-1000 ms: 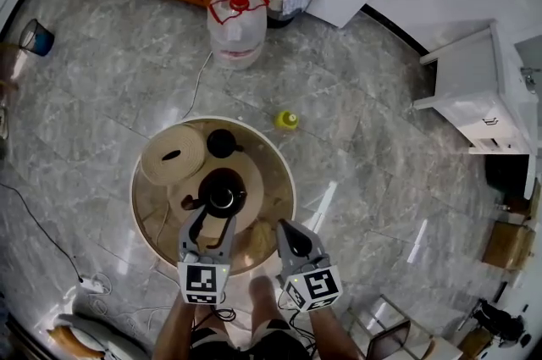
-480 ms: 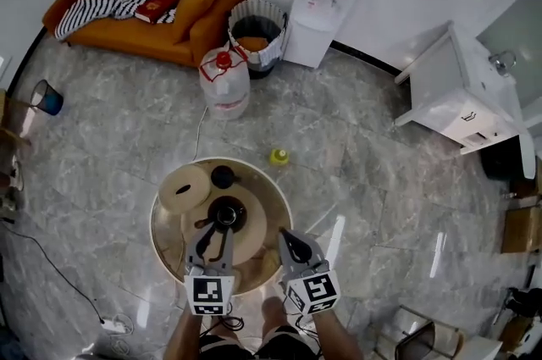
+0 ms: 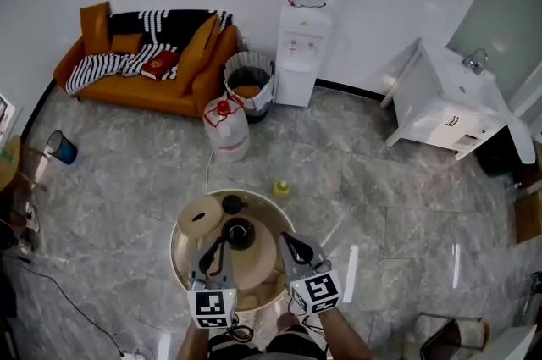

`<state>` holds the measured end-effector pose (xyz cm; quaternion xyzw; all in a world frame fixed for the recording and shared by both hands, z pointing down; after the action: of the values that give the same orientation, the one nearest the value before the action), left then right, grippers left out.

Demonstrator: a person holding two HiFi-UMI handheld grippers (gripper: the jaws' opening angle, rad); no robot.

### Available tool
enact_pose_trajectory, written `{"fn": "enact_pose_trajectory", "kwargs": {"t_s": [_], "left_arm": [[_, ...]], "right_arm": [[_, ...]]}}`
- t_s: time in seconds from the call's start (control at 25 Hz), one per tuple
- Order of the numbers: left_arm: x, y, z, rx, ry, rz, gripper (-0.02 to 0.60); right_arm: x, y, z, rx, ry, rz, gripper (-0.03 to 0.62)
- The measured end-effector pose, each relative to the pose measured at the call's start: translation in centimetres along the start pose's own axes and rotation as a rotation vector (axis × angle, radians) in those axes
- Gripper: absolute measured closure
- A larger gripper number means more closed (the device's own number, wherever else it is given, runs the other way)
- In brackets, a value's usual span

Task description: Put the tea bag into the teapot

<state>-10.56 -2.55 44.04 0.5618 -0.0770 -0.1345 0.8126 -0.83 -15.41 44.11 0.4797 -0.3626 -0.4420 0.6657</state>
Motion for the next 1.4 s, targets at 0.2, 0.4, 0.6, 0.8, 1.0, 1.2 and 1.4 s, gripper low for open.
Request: {"fn": "enact_pose_trajectory", "kwargs": {"t_s": [0.2,0.4,0.6,0.8,1.0,1.2,1.4], "left_arm": [[0.6,-2.2,-3.5,0.035,0.027,0.040,0.548],[2.1,-3.8,-7.3,0.070,0.062,0.092,0.553],[3.2,-3.7,-11.4,0.109,0.074,0.126,0.553],[2.7,-3.8,-14.2,0.141,0.072,0.124,0.554],[2.7,-3.4,-15.7,0.151,0.083,0.130,0.553],[2.8,-3.6,-15.6,0.141,0.096,0.132,0.552],[3.4,-3.7,-15.5,0.145,0.106,0.134,0.553]], "right_arm": [[-2.1,-2.8,-2.7,0.065,0.021,-0.005,0.592],[-3.7,-4.8,-6.3,0.117,0.048,-0.014,0.592],[-5.4,-5.0,-10.8,0.160,0.093,-0.049,0.592],[-7.0,-4.5,-13.7,0.167,0.120,-0.048,0.592],[-7.9,-4.0,-15.4,0.182,0.140,-0.048,0.592],[-7.7,-4.5,-15.9,0.195,0.151,-0.036,0.594],[-7.3,-4.4,-16.2,0.187,0.165,-0.040,0.594]]}}
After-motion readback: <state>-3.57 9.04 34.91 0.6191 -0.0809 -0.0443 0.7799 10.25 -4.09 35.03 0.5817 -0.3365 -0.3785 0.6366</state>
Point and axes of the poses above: the fingertips, and each gripper's own axes: z forward along the fingers, x to its right, y out of its underside, the point moved 3 cm from there along -z, backward along the fingers, and after that the axes turned 10 degrees about y, right-handed, at the moved point
